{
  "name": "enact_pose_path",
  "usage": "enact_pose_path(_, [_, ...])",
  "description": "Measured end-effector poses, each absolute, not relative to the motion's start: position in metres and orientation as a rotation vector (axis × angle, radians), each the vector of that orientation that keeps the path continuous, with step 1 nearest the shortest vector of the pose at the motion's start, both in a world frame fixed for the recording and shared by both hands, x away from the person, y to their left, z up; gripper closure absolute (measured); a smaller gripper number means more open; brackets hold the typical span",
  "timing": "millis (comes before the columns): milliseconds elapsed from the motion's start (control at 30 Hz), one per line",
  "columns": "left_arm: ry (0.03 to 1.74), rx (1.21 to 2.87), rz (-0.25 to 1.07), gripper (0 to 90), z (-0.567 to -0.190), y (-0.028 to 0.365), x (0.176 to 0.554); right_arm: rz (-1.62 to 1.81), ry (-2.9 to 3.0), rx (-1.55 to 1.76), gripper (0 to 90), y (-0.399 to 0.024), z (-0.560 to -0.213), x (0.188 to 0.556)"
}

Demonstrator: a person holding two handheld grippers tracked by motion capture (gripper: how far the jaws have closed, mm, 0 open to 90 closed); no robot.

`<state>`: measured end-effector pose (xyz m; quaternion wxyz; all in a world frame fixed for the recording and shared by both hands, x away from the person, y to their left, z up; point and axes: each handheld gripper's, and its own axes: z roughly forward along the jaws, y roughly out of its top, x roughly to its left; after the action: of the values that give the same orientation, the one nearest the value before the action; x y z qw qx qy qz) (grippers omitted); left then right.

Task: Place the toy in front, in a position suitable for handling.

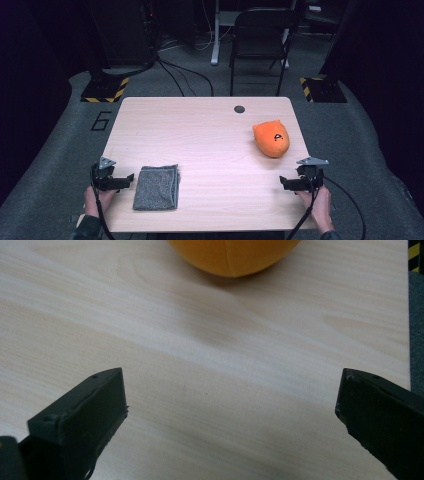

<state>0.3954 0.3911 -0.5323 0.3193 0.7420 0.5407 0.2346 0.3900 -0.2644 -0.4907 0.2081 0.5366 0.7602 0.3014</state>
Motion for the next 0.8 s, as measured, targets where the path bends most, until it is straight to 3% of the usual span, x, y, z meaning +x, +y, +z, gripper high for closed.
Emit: enact_pose_path(800, [1.421, 1.95, 0.617, 0.3, -0.532, 0.391, 0.395, 0.979, 2.074, 1.485, 0.0, -0.242, -0.448, 0.442])
